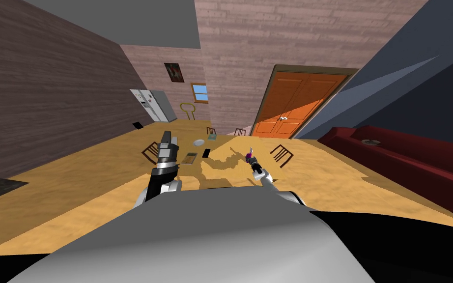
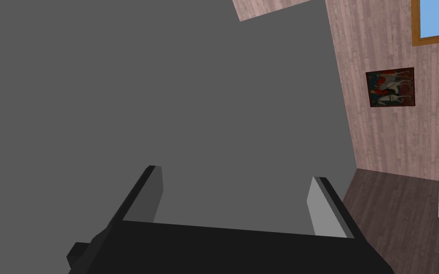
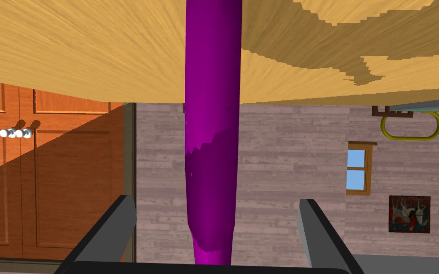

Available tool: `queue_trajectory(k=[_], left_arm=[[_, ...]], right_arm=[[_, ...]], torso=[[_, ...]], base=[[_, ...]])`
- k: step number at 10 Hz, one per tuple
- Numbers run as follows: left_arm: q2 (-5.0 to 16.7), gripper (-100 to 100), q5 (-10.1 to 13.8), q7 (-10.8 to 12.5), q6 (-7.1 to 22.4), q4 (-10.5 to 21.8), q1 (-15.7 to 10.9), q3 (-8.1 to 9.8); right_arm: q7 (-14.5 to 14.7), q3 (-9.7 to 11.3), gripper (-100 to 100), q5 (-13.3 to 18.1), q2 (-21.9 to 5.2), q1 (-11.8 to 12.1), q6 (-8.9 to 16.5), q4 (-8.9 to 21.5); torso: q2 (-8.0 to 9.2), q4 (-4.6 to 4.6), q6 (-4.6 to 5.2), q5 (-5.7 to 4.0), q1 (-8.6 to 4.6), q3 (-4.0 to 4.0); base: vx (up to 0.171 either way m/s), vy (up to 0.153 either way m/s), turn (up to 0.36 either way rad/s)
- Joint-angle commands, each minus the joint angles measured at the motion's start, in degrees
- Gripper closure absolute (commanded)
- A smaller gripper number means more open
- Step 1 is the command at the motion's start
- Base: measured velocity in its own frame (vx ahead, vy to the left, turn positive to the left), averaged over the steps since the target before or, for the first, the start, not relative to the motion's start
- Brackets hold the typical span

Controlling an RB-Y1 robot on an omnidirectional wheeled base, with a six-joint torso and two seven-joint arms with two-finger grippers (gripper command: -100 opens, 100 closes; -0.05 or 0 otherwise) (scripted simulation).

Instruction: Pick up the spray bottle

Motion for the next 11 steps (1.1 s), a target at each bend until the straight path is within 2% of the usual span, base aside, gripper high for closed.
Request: queue_trajectory(k=[1,2,3,4,5,6,7,8,9,10,11], left_arm=[[0.0,0,0.0,0.0,0.0,0.0,0.0,0.0],[0.0,0,0.0,0.0,0.0,0.0,0.0,0.0],[0.0,0,0.0,0.0,0.0,0.0,0.0,0.0],[0.0,0,0.0,0.0,0.0,0.0,0.0,0.0],[0.0,0,0.0,0.0,0.0,0.0,0.0,0.0],[0.0,0,0.0,0.0,0.0,0.0,0.0,0.0],[0.0,0,0.0,0.0,0.0,0.0,0.0,0.0],[0.0,0,0.0,0.0,0.0,0.0,0.0,0.0],[0.0,0,0.0,0.0,0.0,0.0,0.0,0.0],[0.0,0,0.0,0.0,0.0,0.0,0.0,0.0],[0.0,0,0.0,0.0,0.0,0.0,0.0,0.0]], right_arm=[[-1.5,1.0,-100,-0.3,-1.5,1.5,-1.9,-0.4],[-3.0,1.5,-100,-0.8,-3.8,2.5,-4.0,1.9],[-3.0,1.5,-100,-0.8,-3.8,2.5,-5.3,1.9],[-3.0,1.5,-100,-0.8,-3.8,2.5,-5.5,1.9],[-4.4,2.0,-100,-1.3,-6.1,3.5,-7.7,4.1],[-4.4,2.0,-100,-1.3,-6.1,3.5,-9.0,4.3],[-5.9,2.5,-100,-1.8,-8.4,4.5,-11.1,6.6],[-5.9,2.5,-100,-1.8,-8.4,4.5,-12.5,6.6],[-7.4,3.0,-100,-2.3,-10.7,5.6,-14.5,8.9],[-7.4,3.0,-100,-2.3,-10.7,5.6,-16.0,8.9],[-8.9,3.5,-100,-2.9,-13.0,6.6,-18.1,11.2]], torso=[[0.0,0.0,0.0,0.0,0.0,0.0],[0.0,0.0,0.0,0.01,0.03,-0.01],[-0.1,-0.02,0.01,0.03,0.14,-0.06],[-0.05,-0.02,-0.02,0.04,0.15,-0.04],[0.15,0.02,-0.01,0.01,-0.01,0.07],[0.17,0.03,0.0,0.01,0.04,0.09],[0.08,0.02,-0.01,0.02,0.04,0.04],[-0.08,-0.02,-0.01,0.04,0.22,-0.05],[-0.04,-0.01,-0.01,0.05,0.17,-0.03],[-0.06,-0.01,-0.01,0.04,0.12,-0.04],[-0.02,-0.01,-0.01,0.02,0.06,-0.02]], base=[[0.091,0.072,-0.003],[0.126,0.109,0.003],[0.099,0.103,-0.012],[0.023,0.046,-0.001],[0.037,0.075,0.014],[0.078,0.074,-0.012],[0.125,0.132,0.007],[0.099,0.106,-0.013],[0.101,0.094,0.004],[0.094,0.071,-0.004],[0.111,0.118,0.01]])
